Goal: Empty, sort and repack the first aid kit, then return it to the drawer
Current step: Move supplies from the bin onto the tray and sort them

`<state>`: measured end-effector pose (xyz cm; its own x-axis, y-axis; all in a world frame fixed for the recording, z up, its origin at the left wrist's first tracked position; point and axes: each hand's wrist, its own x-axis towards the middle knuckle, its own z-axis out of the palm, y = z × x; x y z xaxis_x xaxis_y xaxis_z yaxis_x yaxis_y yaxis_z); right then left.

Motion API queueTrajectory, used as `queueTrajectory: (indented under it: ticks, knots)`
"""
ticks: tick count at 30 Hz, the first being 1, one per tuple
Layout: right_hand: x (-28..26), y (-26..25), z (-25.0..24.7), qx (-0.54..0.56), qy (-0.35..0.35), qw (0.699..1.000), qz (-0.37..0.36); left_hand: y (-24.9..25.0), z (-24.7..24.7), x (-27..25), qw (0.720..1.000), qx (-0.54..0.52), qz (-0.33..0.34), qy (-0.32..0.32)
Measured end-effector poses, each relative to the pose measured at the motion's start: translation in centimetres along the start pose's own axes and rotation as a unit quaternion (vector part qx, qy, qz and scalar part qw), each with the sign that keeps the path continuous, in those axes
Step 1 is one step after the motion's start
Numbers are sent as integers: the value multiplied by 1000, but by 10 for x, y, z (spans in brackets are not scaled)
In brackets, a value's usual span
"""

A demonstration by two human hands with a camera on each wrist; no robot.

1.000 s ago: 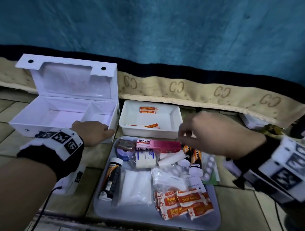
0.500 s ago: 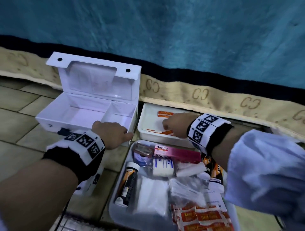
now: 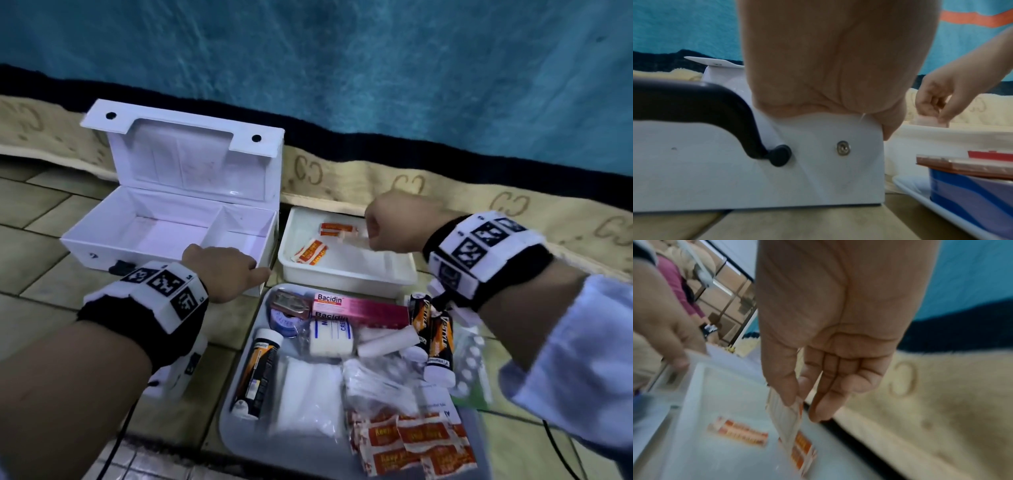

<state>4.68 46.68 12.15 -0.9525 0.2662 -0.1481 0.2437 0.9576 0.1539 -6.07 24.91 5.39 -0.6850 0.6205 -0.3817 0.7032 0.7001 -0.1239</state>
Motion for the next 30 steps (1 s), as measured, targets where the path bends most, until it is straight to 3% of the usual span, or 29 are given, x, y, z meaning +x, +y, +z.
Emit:
queueTrajectory:
  ticks: [6, 9, 14, 20, 26, 30]
  knots:
    - [-82, 13, -29, 166, 112, 980, -10, 1, 0, -1, 1000, -22, -10, 8]
    - [-132, 8, -16, 201, 67, 977, -37, 1, 1, -1, 1000, -25, -13, 7]
    - [-187, -3, 25, 167, -23, 983, -79, 1, 0, -1, 999, -28, -18, 9]
    - [-203, -35, 65, 111, -64, 984, -123, 1, 2, -1, 999, -30, -19, 14]
    - [-199, -46, 97, 89, 16, 985, -145, 1, 1, -1, 999, -34, -24, 13]
    - [-197, -51, 109, 53, -3, 995, -82, 1, 2, 0, 999, -39, -27, 16]
